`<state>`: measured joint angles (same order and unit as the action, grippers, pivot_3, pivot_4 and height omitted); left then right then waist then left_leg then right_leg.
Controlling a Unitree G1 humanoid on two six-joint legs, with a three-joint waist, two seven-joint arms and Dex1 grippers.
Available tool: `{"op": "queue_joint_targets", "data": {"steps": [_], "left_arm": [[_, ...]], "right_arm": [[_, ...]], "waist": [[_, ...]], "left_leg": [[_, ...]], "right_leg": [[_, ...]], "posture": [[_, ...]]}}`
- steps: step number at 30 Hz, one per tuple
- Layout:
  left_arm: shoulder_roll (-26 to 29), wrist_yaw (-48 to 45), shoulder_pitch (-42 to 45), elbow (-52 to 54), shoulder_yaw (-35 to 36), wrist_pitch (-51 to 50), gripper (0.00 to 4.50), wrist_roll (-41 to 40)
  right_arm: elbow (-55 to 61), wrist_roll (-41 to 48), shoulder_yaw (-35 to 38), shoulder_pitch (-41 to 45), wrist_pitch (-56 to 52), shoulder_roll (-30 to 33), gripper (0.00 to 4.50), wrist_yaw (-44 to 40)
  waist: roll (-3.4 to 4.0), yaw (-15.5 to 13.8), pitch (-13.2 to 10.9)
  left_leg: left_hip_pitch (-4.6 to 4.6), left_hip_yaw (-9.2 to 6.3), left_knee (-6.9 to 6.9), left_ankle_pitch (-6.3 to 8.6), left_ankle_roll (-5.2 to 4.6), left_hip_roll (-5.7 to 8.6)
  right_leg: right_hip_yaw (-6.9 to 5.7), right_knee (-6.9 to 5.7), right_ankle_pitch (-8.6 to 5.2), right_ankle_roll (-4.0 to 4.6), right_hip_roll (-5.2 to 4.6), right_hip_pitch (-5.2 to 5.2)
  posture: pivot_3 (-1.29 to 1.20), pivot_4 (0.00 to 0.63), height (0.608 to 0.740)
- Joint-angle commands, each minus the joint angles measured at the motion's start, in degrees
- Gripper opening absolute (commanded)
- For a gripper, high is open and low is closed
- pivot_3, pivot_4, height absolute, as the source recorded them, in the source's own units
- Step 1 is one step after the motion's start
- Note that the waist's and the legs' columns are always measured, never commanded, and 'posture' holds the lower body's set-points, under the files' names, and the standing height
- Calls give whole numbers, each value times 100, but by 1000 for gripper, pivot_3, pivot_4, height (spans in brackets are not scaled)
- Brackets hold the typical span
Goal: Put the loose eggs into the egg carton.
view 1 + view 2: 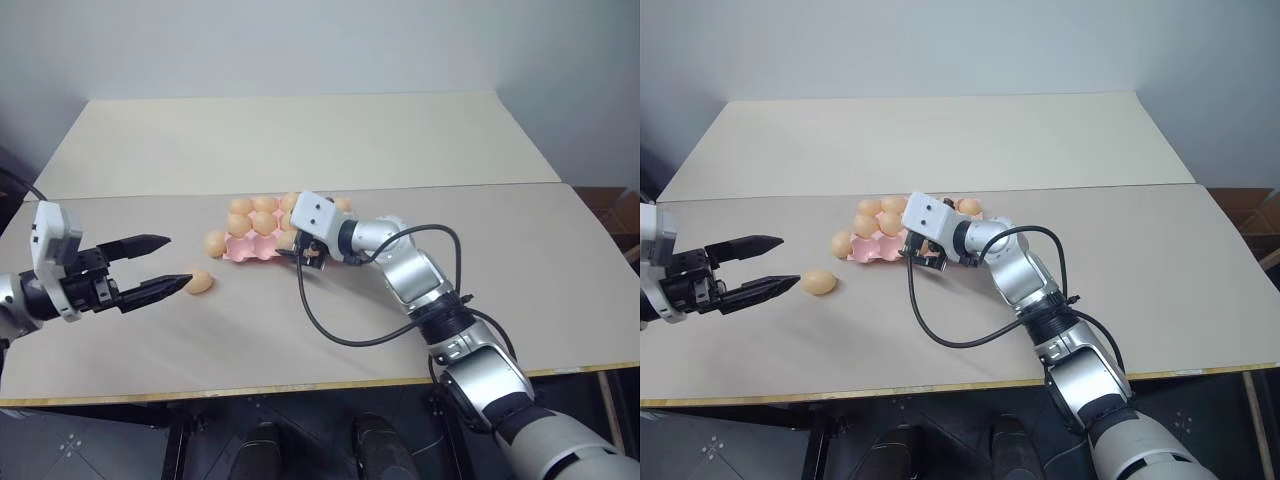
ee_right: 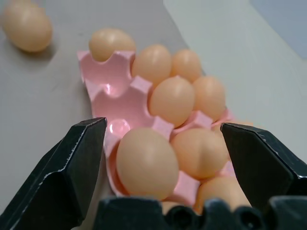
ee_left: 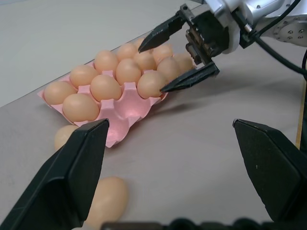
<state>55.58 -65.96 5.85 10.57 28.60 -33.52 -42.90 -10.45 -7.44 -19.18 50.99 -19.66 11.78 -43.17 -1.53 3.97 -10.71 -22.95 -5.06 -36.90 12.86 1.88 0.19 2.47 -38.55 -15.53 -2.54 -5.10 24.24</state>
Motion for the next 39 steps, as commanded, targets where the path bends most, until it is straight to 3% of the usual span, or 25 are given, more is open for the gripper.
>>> {"op": "queue_joint_targets", "data": {"steps": [1, 8, 16, 20, 27, 32, 39], "left_arm": [[88, -39, 135, 50, 53, 70, 4500, -34], [223, -313, 200, -420, -38, 414, 4500, 309], [242, -393, -283, -230, 283, 326, 4500, 299], [310, -402, -416, -181, 372, 327, 4500, 303], [428, -359, -617, -117, 282, 554, 4500, 678], [123, -56, -857, 137, 119, 750, 4500, 923], [-682, 1193, -565, 130, -577, 986, 4500, 1650]], "right_arm": [[987, 476, 532, 2, -385, 345, 4482, -270], [2258, 1734, 1886, -1020, -604, 1830, 4482, -1134], [3185, 3184, 3451, -3071, -846, 3482, 4482, -2266], [3324, 3343, 3520, -3512, -790, 3674, 4482, -2188], [3222, 3589, 3372, -3478, -847, 3788, 4482, -2231], [3256, 3739, 3263, -3641, -823, 4007, 4482, -2533], [3260, 3738, 3169, -3583, -769, 4009, 4482, -2451]], "waist": [[0, -4, 0], [-1, -78, 0], [-2, -85, 0], [-2, -66, 1], [-2, -81, 1], [-2, -133, 1], [-10, -164, 6]], "left_leg": [[0, 0, 0, 0, 0, 0], [-4, 2, -1, 1, -1, 3], [2, 19, 1, 5, -8, -3], [23, 29, -2, 4, -8, -5], [27, 29, 0, 5, -9, -6], [16, 30, -1, 5, -9, -7], [18, 30, -6, 5, -9, -4]], "right_leg": [[0, -9, 0, 0, 0, -1], [-5, 25, 0, 0, -4, -6], [6, 30, 0, 0, -2, -11], [12, 24, 3, 4, 0, -28], [11, 36, 3, 4, 1, -38], [11, 36, 3, 4, 0, -28], [10, 38, 5, 0, -3, -36]], "posture": [[0, 150, 740], [0, 150, 740], [0, 150, 740], [0, 150, 740], [0, 150, 740], [0, 150, 740], [0, 150, 740]]}}
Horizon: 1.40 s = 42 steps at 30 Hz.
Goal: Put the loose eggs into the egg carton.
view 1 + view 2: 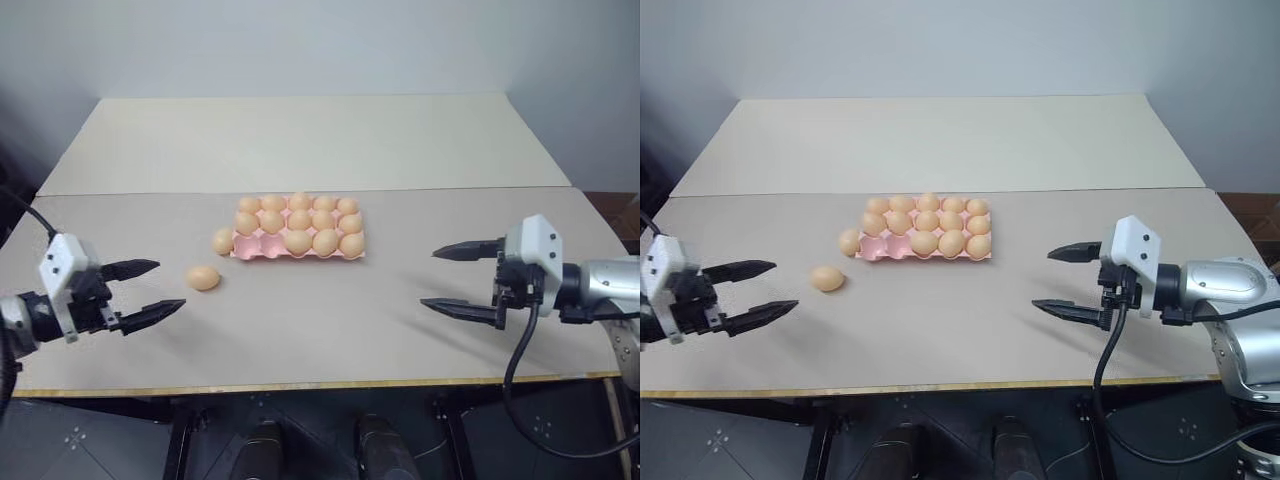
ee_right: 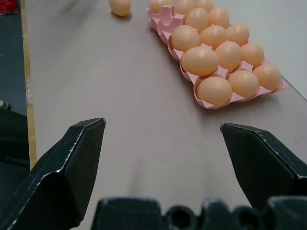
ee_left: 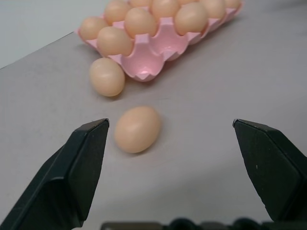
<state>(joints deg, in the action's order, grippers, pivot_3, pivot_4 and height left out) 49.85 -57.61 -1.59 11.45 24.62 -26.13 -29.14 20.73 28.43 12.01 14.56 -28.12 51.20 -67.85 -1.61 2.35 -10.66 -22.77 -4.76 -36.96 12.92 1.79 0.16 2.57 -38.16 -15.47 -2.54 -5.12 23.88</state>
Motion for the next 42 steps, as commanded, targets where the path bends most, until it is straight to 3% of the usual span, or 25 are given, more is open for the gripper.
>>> {"op": "queue_joint_targets", "data": {"steps": [1, 6, 13, 16, 22, 24, 35, 42], "left_arm": [[-210, 490, 297, -115, -355, 347, 4500, 433], [-571, 699, 855, -824, -931, 659, 4500, 811], [-597, 544, 1282, -1521, -1474, 842, 4500, 1136], [-630, 547, 1455, -1725, -1577, 899, 3878, 1223], [-742, 472, 1769, -1964, -1615, 837, 2033, 1145], [-730, 428, 1826, -2002, -1617, 816, 1723, 1151], [-395, -170, 1782, -1069, -1215, 386, 1723, 372], [-970, 240, 2726, -1168, -1736, 311, 1723, 519]], "right_arm": [[157, 157, 36, 81, 69, 57, 4482, 35], [264, 182, 28, 67, 58, 20, 4482, 136], [533, 276, 174, -115, -3, 20, 4482, 380], [566, 270, 199, -163, 34, 24, 4500, 542], [554, 266, 178, -130, 103, -6, 4500, 806], [560, 263, 166, -134, 125, -8, 4500, 850], [643, 271, 155, -239, 201, -49, 4500, 1021], [636, 132, 39, -185, 326, -84, 4500, 1110]], "waist": [[-3, -5, 2], [-5, -10, 5], [-5, -8, 5], [-6, -11, 6], [-7, -11, 6], [-7, -4, 6], [-7, 2, 6], [-11, -52, 9]], "left_leg": [[-3, 0, 0, 0, 0, 0], [0, 0, -2, 0, 0, 1], [-6, 0, -3, 0, 0, 1], [-5, 0, -6, 0, 0, 2], [-6, 0, -7, 0, 0, 2], [-7, 0, -7, 0, 0, 2], [-8, -1, -8, 0, 0, 1], [-8, -2, -26, 0, 0, 3]], "right_leg": [[0, 0, 0, 0, 0, 2], [0, -3, 2, 0, 0, 1], [0, -4, 2, 0, 0, 8], [0, -5, 2, -1, 0, 5], [0, -5, 3, -1, 0, 6], [-1, -5, 3, -1, 0, 6], [-1, -6, 3, -1, 0, 7], [-4, -8, 4, -4, 1, -4]], "posture": [[0, 150, 740], [0, 150, 740], [0, 150, 740], [0, 150, 740], [0, 150, 740], [0, 150, 740], [0, 150, 740], [0, 150, 740]]}}
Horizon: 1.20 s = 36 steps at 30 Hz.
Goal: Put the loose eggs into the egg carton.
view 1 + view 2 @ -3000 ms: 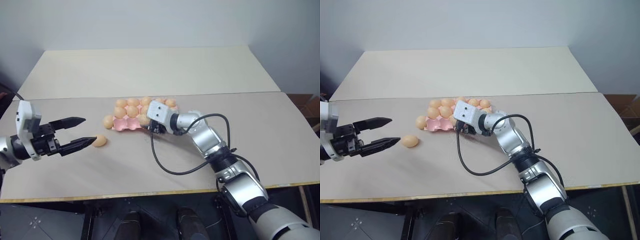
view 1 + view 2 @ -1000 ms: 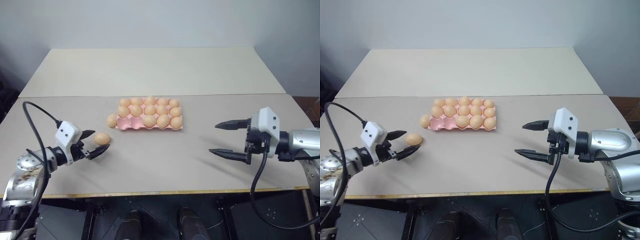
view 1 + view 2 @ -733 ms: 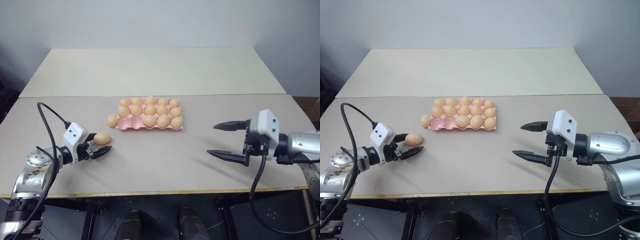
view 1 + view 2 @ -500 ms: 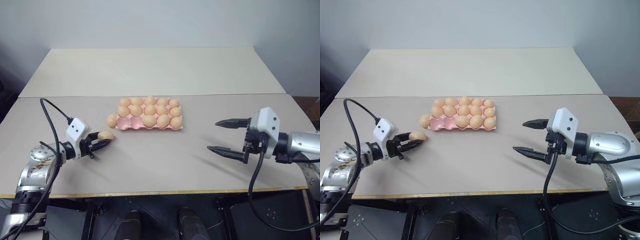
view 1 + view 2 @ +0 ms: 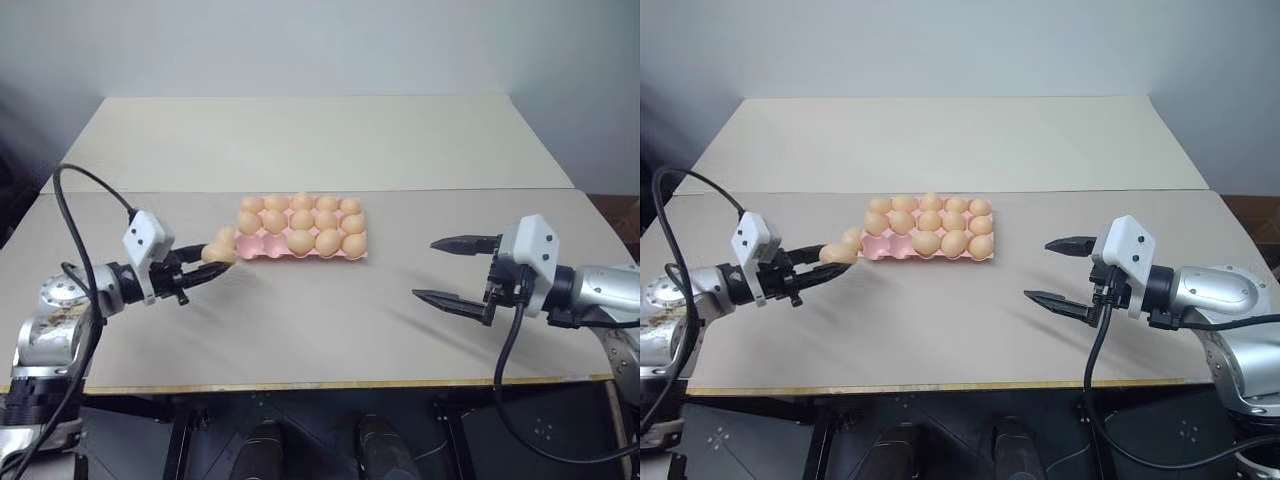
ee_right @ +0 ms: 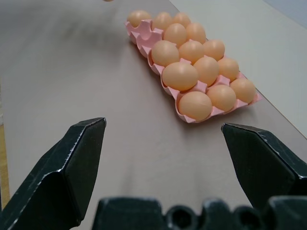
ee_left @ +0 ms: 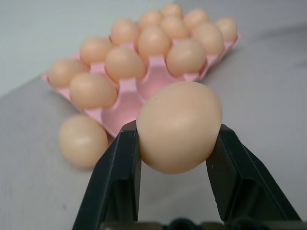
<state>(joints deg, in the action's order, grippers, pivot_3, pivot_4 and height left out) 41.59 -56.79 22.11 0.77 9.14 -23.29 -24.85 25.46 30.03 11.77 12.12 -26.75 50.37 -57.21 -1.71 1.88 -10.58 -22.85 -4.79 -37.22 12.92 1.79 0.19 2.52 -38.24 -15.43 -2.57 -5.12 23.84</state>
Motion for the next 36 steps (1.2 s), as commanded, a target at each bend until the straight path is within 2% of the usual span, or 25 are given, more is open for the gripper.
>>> {"op": "queue_joint_targets", "data": {"steps": [1, 8, 12, 17, 22, 27, 32, 36], "left_arm": [[-248, 232, 525, -270, -302, 56, 1723, 204], [-482, 68, 1080, -1183, -863, 382, 1723, 693], [-497, -95, 1193, -1330, -895, 344, 2821, 666], [-447, -104, 1241, -1282, -763, 438, 4484, 655], [-278, -91, 1164, -1055, -493, 630, 4484, 568], [153, -230, 916, -656, 82, 464, 4484, 233], [924, -630, 158, -437, 896, 250, 4484, -131], [1224, -717, -785, -77, 1709, -113, 4484, -513]], "right_arm": [[177, -17, 52, 77, 178, -7, 4500, 67], [314, 14, 100, 7, 139, -20, 4500, 212], [397, 29, 135, -70, 108, -30, 4500, 320], [415, 45, 129, -83, 117, -52, 4500, 432], [406, 63, 110, -59, 123, -48, 4500, 459], [380, 120, 149, -40, 108, -7, 4500, 421], [276, 216, 287, -61, 108, 81, 4500, 263], [197, 219, 343, -38, 121, 54, 4500, 228]], "waist": [[-3, -5, 2], [-4, 69, 4], [-5, 54, 4], [-5, 44, 4], [-5, 54, 4], [-4, 68, 4], [-4, 76, 4], [-3, 67, 4]], "left_leg": [[1, 0, -2, 0, 0, 2], [-1, 0, -2, 2, -4, 0], [-2, 0, -4, 2, -4, 0], [-3, -1, -7, 2, -4, 1], [-2, -1, -7, 2, -4, 0], [-3, -1, -5, 2, -4, -1], [-1, -1, -3, 2, -4, -2], [-1, -1, -3, 2, -4, -4]], "right_leg": [[0, 3, 1, -1, -1, -4], [2, 6, 2, -4, 3, -1], [2, 3, 2, -4, 3, 0], [1, 5, 2, -4, 1, -2], [1, 4, 2, -4, 3, -2], [2, 5, 2, -4, 3, 0], [3, 4, 2, -4, 3, 2], [3, 4, 2, -4, 3, 2]], "posture": [[0, 150, 740], [0, 150, 740], [0, 150, 740], [0, 150, 740], [0, 150, 740], [0, 150, 740], [0, 150, 740], [0, 150, 740]]}}
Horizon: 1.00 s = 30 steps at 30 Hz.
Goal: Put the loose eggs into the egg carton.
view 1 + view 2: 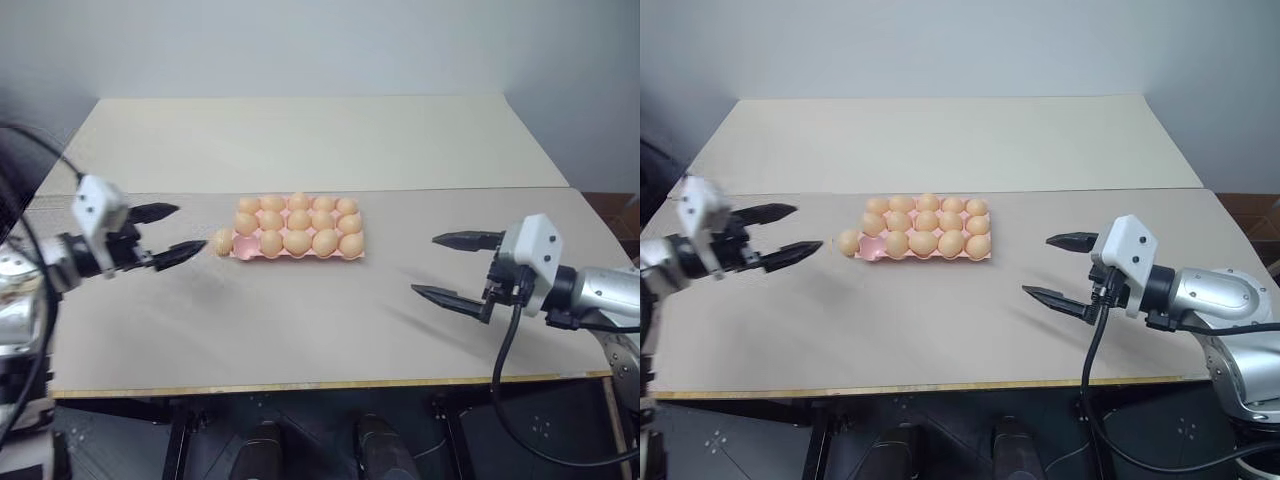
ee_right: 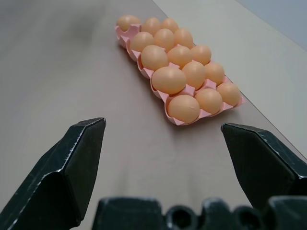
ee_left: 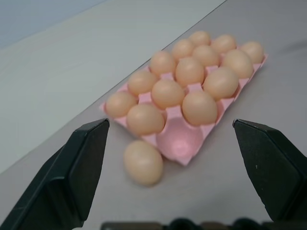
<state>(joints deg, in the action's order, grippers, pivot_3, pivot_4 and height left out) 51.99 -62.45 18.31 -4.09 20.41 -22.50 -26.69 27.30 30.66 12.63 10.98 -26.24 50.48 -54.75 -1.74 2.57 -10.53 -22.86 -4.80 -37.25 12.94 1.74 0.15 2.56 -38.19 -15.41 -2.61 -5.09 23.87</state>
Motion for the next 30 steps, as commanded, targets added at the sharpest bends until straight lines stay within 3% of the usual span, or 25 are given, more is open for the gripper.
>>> {"op": "queue_joint_targets", "data": {"steps": [1, 5, 13, 23, 30], "left_arm": [[226, -230, -713, 582, 778, -301, 4484, -450], [71, -14, -1493, 1115, 1144, -360, 4484, -548], [-36, 351, -1677, 1466, 1171, -552, 4484, -693], [-498, 1301, -118, 431, -194, -738, 4484, -104], [-1291, 2170, 1065, -776, -978, -429, 4484, 681]], "right_arm": [[1, 192, 271, 82, 44, 16, 4500, -14], [-14, 257, 200, 65, 52, -50, 4500, -54], [-139, 205, 102, 177, 117, -31, 4500, -42], [-160, 106, -21, 275, 209, -88, 4500, 17], [75, 103, 49, 116, 161, -135, 4500, 191]], "waist": [[0, -2, 0], [0, -39, 0], [-5, -48, 3], [-8, -75, 4], [-11, -85, 7]], "left_leg": [[0, 0, 0, 0, 0, 0], [0, 1, 1, 0, 0, -1], [15, 0, 2, 1, 1, 0], [59, 0, 7, 4, 1, 2], [55, 0, 6, 4, 1, 3]], "right_leg": [[0, 1, 0, 0, 0, 0], [-1, 2, 0, 0, -2, -1], [-3, 12, 0, 0, -3, -25], [-5, 19, 0, -1, -2, -71], [-4, 17, 0, -1, -3, -68]], "posture": [[0, 150, 740], [0, 150, 740], [0, 150, 740], [0, 150, 740], [0, 150, 740]]}}
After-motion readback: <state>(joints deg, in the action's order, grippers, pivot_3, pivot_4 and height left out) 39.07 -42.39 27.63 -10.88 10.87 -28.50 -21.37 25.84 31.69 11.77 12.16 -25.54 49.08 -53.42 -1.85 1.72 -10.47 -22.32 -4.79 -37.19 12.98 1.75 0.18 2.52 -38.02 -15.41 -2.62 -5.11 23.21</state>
